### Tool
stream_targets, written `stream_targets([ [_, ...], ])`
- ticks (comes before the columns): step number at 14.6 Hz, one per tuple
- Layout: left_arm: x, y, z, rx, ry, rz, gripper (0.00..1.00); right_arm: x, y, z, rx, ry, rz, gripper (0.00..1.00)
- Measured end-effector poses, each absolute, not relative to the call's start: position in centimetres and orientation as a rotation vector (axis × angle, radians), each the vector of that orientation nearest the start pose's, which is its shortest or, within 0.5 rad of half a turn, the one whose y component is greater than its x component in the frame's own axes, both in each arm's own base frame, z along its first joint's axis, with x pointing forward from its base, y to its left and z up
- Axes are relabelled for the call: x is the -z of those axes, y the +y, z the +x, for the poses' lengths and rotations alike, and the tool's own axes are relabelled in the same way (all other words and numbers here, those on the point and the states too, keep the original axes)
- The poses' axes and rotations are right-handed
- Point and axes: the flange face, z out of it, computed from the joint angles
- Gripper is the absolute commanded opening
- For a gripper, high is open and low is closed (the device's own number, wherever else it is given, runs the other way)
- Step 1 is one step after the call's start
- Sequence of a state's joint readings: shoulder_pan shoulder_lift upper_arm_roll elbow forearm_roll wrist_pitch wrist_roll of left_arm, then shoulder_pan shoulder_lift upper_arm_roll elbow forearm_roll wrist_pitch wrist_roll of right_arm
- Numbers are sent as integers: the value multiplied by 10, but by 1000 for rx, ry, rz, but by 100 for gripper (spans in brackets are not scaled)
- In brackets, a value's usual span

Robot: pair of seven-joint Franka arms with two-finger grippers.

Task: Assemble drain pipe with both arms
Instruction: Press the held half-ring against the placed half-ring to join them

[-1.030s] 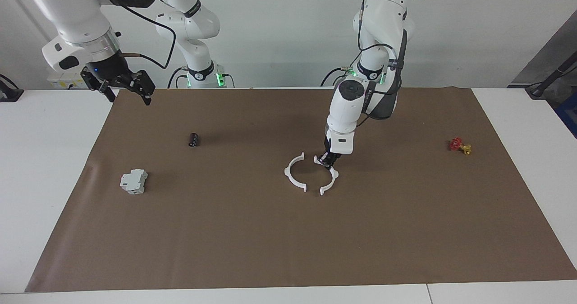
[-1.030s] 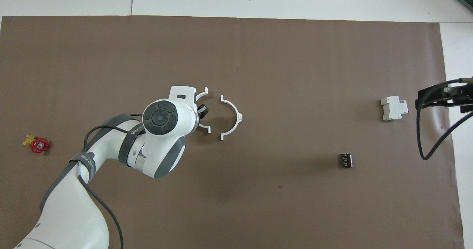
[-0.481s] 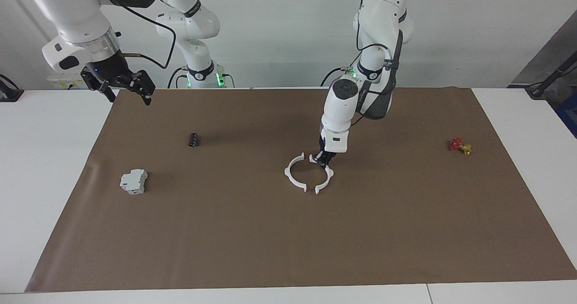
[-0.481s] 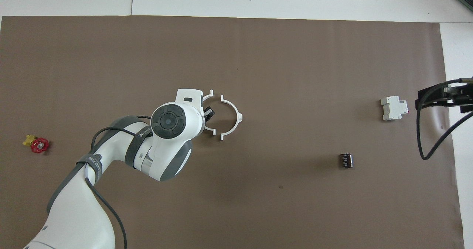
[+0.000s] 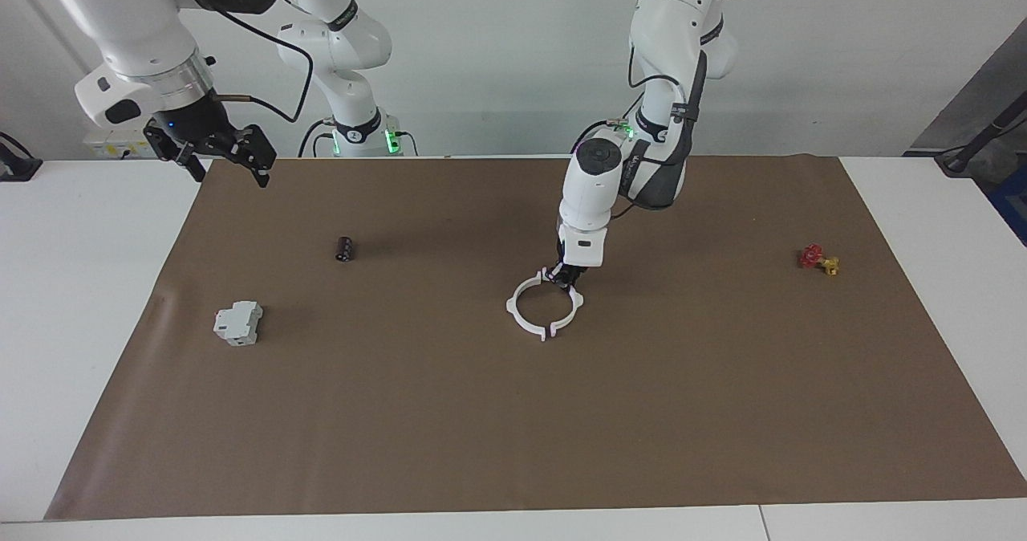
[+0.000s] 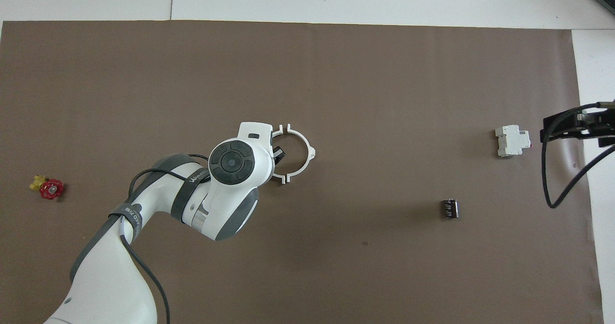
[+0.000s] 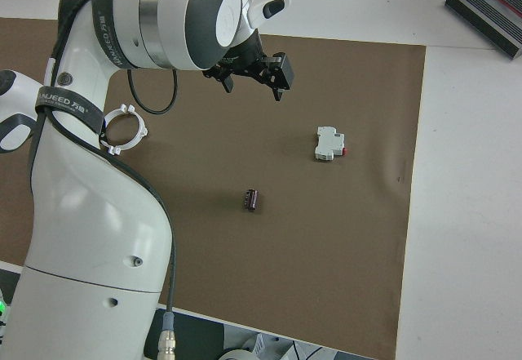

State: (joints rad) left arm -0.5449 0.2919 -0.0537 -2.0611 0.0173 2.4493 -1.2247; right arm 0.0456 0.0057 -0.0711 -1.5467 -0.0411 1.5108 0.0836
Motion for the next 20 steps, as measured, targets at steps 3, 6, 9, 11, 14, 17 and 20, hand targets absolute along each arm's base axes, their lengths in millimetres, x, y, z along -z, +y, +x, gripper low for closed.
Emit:
stream_targets([
  [3,-299,-342,492,103,-981,-3034,0,-628,-19,550,-64,176,-3179,100],
  [6,-303,-348,496,126,-999,-3014,0,-628,-19,550,-64,176,-3179,100],
  [9,-308,-350,501,128,-1017,-2999,0,-628,-19,550,-64,176,-3179,100],
  [11,-309,-351,503,131,-1023,-2997,0,-628,-19,550,-64,176,-3179,100],
  [14,-306,-351,503,142,-1005,-2992,0,-628,-19,550,-64,176,-3179,100],
  [17,-306,-351,503,161,-989,-2987,0,-628,-19,550,-64,176,-3179,100],
  [20,-306,-351,503,162,-986,-2986,0,-628,-19,550,-64,176,-3179,100],
])
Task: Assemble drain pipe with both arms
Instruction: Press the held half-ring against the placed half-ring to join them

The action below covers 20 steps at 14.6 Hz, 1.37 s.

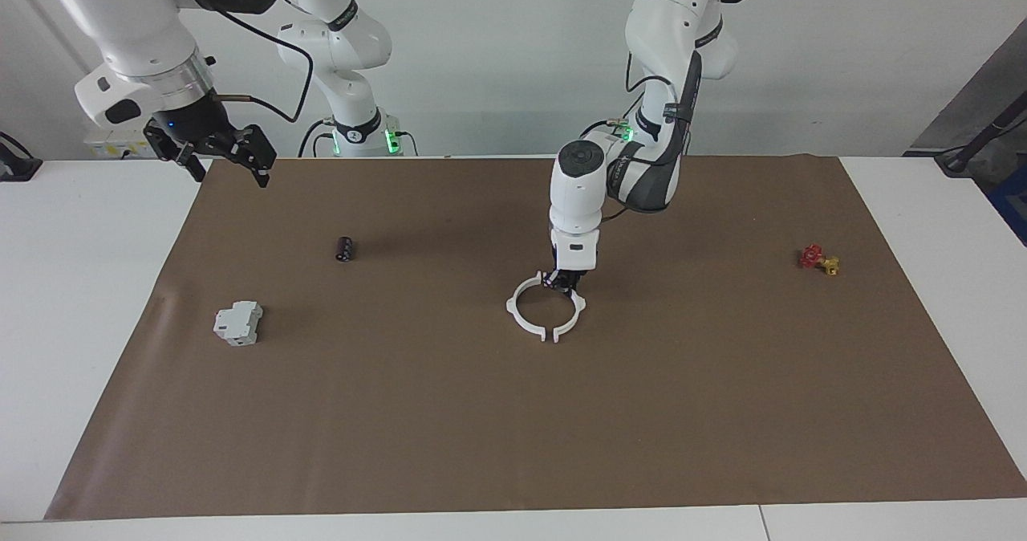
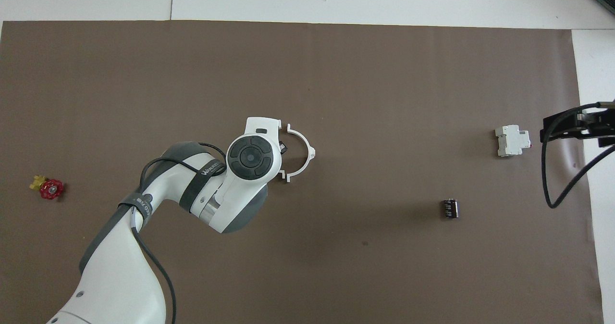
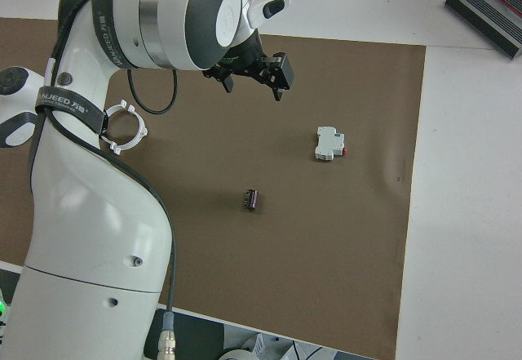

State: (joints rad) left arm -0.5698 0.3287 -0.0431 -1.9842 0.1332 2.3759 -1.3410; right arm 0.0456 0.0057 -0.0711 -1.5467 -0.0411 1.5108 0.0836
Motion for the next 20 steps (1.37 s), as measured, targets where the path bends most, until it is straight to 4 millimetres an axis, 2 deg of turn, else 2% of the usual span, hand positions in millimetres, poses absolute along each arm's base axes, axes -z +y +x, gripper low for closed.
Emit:
stream_targets([
  [7,-299,-355,501,168,-948,-2981,0,-628,-19,550,-64,176,-3179,100],
  [20,-301,-360,502,178,-940,-2990,0,-628,-19,550,-64,176,-3179,100],
])
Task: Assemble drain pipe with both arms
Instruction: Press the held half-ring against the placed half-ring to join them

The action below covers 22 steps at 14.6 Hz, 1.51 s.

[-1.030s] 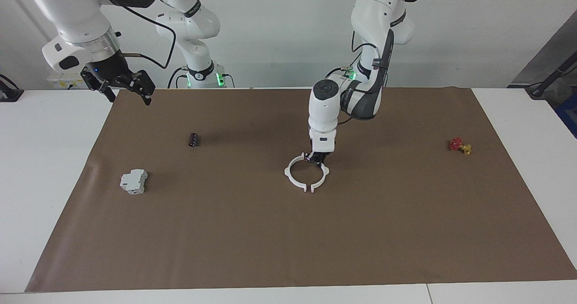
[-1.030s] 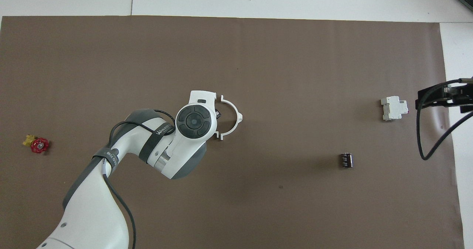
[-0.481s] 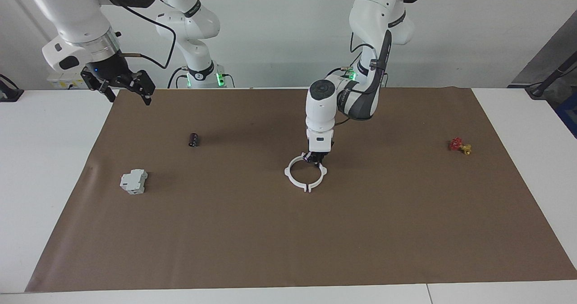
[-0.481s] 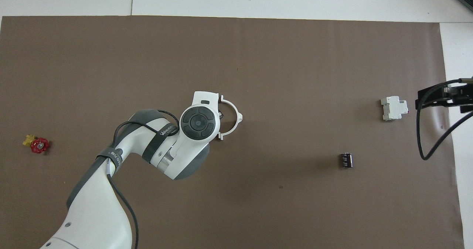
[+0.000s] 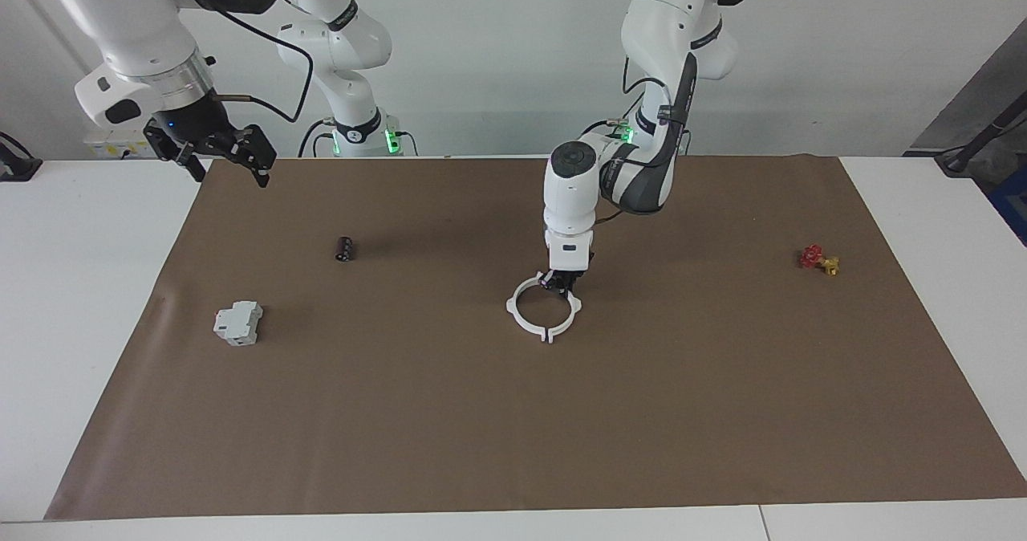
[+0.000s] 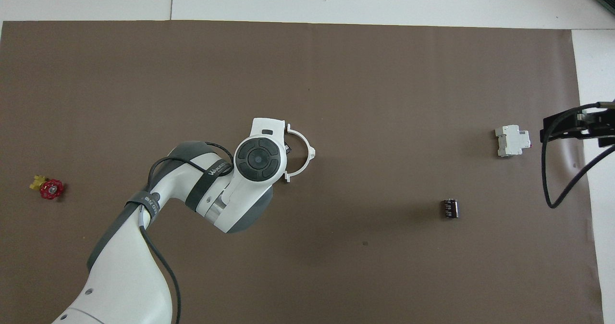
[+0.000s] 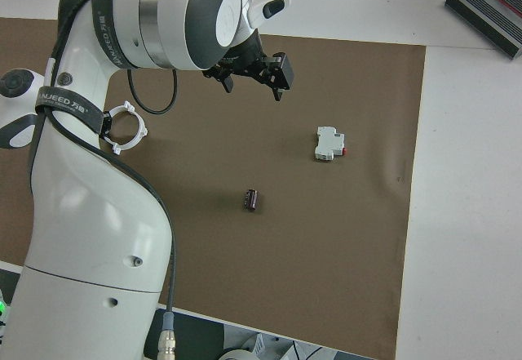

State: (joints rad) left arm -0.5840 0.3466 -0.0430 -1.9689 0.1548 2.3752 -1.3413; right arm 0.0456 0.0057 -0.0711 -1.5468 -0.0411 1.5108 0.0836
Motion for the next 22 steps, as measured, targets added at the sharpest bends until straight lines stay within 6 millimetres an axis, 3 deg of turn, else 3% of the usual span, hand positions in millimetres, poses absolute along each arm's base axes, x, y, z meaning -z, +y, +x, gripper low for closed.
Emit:
stream_targets([
  [10,-299,-366,498,176,-923,-2992,0,-628,-19,550,-64,176,-3179,100],
  [11,-299,-366,498,176,-923,-2992,31,-628,-19,550,-64,176,-3179,100],
  [12,-299,-366,498,176,-923,-2992,99,-628,-19,550,-64,176,-3179,100],
  [22,-298,-366,498,194,-905,-2987,100,-628,-19,550,-64,176,-3179,100],
])
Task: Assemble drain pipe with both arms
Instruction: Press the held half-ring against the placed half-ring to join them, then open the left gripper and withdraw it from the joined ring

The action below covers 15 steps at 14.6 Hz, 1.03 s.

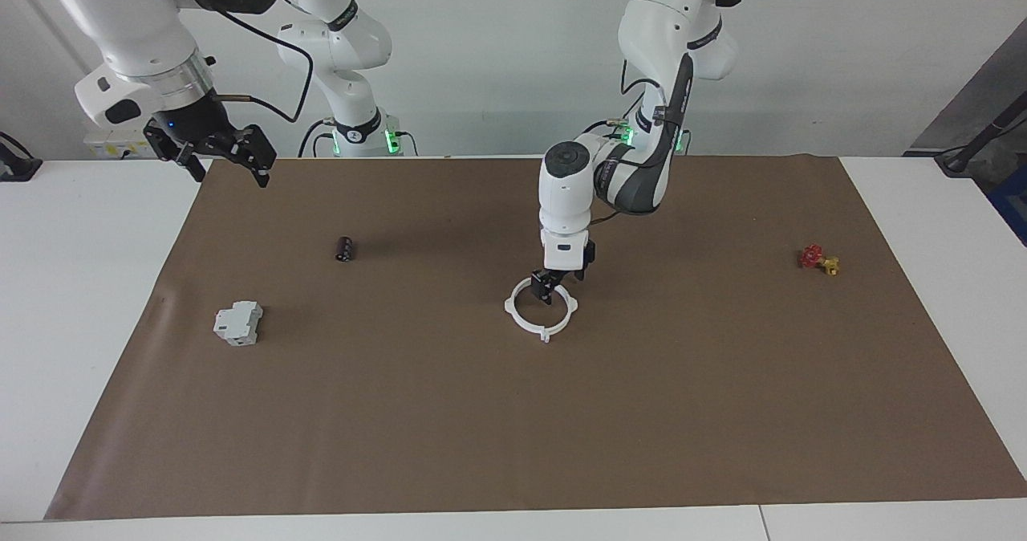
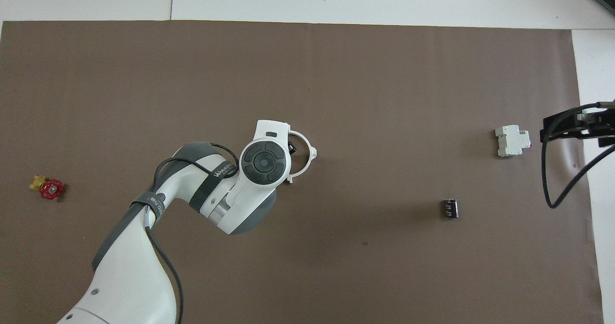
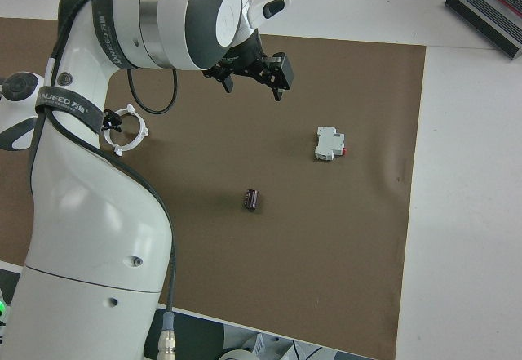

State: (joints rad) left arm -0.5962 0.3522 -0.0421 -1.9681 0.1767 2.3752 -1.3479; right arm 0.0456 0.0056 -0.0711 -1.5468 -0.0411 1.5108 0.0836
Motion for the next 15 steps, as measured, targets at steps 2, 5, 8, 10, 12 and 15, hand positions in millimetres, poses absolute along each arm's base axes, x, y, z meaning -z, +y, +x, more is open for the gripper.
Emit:
stream_targets([
  [2,-298,-365,498,193,-905,-2987,100,-628,-19,550,-64,176,-3179,100],
  [5,-297,-364,498,202,-893,-2981,100,-628,-19,550,-64,176,-3179,100],
  [8,-296,-359,500,195,-873,-2946,100,-628,-19,550,-63,176,-3179,100],
  [10,-306,-358,504,188,-865,-2925,100,-630,-19,553,-20,175,-3179,100],
  [12,-326,-356,514,194,-874,-2910,100,-631,-21,555,16,159,-3179,100],
  [15,-376,-337,529,242,-920,-2915,100,-631,-30,555,10,162,-3177,100],
])
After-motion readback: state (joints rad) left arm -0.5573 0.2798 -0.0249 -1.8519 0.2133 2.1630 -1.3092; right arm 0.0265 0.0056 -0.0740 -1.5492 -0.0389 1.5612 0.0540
